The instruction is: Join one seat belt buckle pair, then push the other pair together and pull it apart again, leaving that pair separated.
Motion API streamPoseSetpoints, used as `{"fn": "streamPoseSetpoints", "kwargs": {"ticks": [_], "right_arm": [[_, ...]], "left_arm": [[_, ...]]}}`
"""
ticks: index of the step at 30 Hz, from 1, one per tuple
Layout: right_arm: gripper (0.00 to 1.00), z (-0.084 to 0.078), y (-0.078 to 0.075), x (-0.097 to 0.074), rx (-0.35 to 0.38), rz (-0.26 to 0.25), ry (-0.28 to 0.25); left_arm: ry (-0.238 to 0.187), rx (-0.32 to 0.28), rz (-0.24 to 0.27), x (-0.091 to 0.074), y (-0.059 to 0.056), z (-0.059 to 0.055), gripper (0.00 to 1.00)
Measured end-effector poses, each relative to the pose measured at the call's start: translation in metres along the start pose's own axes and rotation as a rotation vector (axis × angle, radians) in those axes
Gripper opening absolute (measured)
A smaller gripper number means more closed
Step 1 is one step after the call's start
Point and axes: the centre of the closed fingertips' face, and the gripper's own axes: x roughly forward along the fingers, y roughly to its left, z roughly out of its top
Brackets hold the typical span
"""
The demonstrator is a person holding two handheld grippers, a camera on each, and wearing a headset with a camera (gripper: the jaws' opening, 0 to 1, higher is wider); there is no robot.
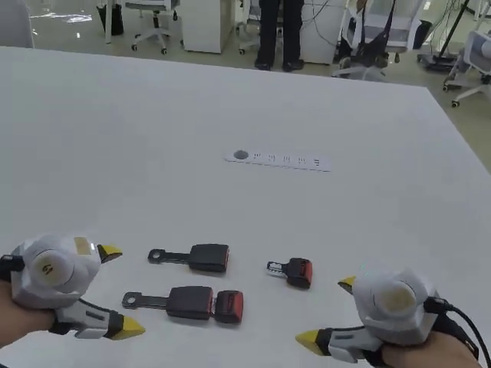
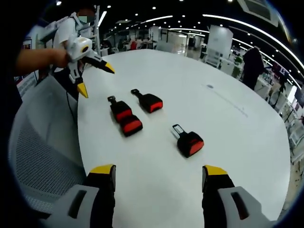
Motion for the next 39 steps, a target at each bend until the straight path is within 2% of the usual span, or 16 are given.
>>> {"fn": "streamPoseSetpoints", "kwargs": {"ticks": [2,4,7,9,11,12,14,17,19,24,27,28,32,36,39], "right_arm": [[0.76,-0.003,0.003,-0.001,-0.01,-0.011,0.004],[0.79,-0.005,0.005,-0.002,-0.012,-0.018,-0.002],[0.83,0.0,0.013,-0.006,0.002,-0.026,-0.044],[0.87,0.001,0.016,-0.005,0.01,-0.025,-0.057],[0.89,0.004,0.02,-0.005,0.019,-0.025,-0.068],[0.9,0.006,0.021,-0.005,0.022,-0.024,-0.074],[0.93,0.011,0.023,-0.004,0.014,-0.028,-0.098],[0.99,0.011,0.025,0.0,0.009,-0.027,-0.097],[0.99,0.012,0.025,0.0,-0.013,-0.046,-0.083],[0.99,0.018,0.021,0.002,0.01,-0.053,-0.097],[0.99,0.017,0.02,0.002,0.012,-0.059,-0.096],[0.99,0.018,0.019,0.001,0.006,-0.069,-0.098],[0.98,0.026,0.014,-0.004,-0.045,-0.112,-0.113],[0.98,0.025,0.013,-0.004,-0.018,-0.111,-0.116],[0.98,0.025,0.013,-0.004,-0.011,-0.114,-0.115]], "left_arm": [[0.004,-0.012,0.014,-0.003,0.006,-0.011,0.88],[0.0,-0.045,0.027,-0.008,0.008,-0.012,0.88],[-0.005,-0.056,0.031,-0.011,0.006,-0.017,0.91],[-0.011,-0.066,0.041,-0.014,0.008,-0.024,0.94],[-0.038,-0.066,0.044,-0.017,0.008,-0.022,0.97],[-0.064,-0.061,0.042,-0.018,0.005,-0.018,1.0],[-0.077,-0.056,0.051,-0.021,0.008,-0.02,1.0],[-0.102,-0.084,0.067,-0.023,0.012,-0.02,1.0],[-0.108,-0.098,0.07,-0.023,0.011,-0.022,1.0],[-0.109,-0.126,0.056,-0.018,0.006,-0.029,1.0],[-0.122,-0.154,0.076,-0.021,0.009,-0.034,1.0],[-0.126,-0.158,0.082,-0.022,0.008,-0.033,1.0],[-0.165,-0.165,0.124,-0.027,0.018,-0.028,1.0],[-0.171,-0.173,0.145,-0.027,0.021,-0.027,1.0],[-0.169,-0.16,0.142,-0.027,0.017,-0.027,1.0]]}}
